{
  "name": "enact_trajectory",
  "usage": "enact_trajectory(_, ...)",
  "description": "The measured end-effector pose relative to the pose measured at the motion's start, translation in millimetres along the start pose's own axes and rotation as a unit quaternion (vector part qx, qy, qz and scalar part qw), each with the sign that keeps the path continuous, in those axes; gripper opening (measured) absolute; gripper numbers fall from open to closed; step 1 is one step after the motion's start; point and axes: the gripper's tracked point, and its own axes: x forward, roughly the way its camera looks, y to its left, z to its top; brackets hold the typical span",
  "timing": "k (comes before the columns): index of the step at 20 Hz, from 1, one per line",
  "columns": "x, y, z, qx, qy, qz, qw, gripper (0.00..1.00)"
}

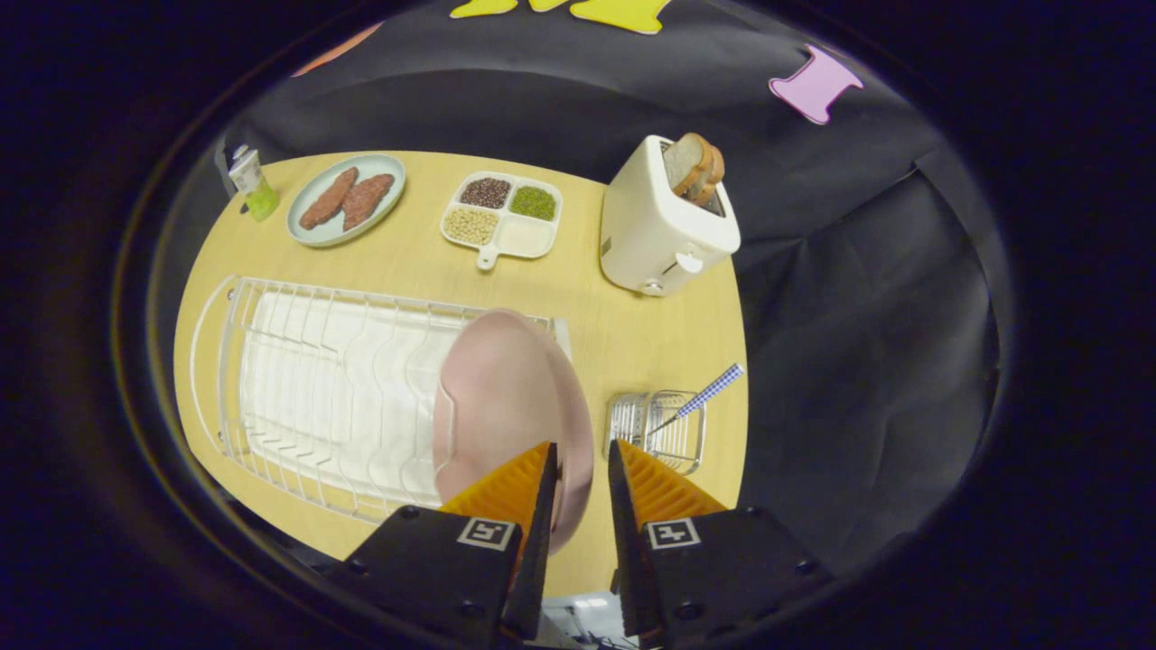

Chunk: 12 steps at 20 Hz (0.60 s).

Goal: Take the plate from the dish rack, then take the spoon from the basket and place it into the plate.

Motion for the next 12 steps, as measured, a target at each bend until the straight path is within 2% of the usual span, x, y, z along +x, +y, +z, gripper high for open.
enact_trajectory(2,-3,2,-1,0.006,-0.003,-0.003,1.000,0.29)
enact_trajectory(5,-13,5,2,0.016,-0.014,-0.025,0.999,0.21)
enact_trajectory(8,-22,13,4,0.044,-0.032,-0.062,0.997,0.18)
enact_trajectory(12,-36,22,6,0.050,-0.078,-0.132,0.987,0.17)
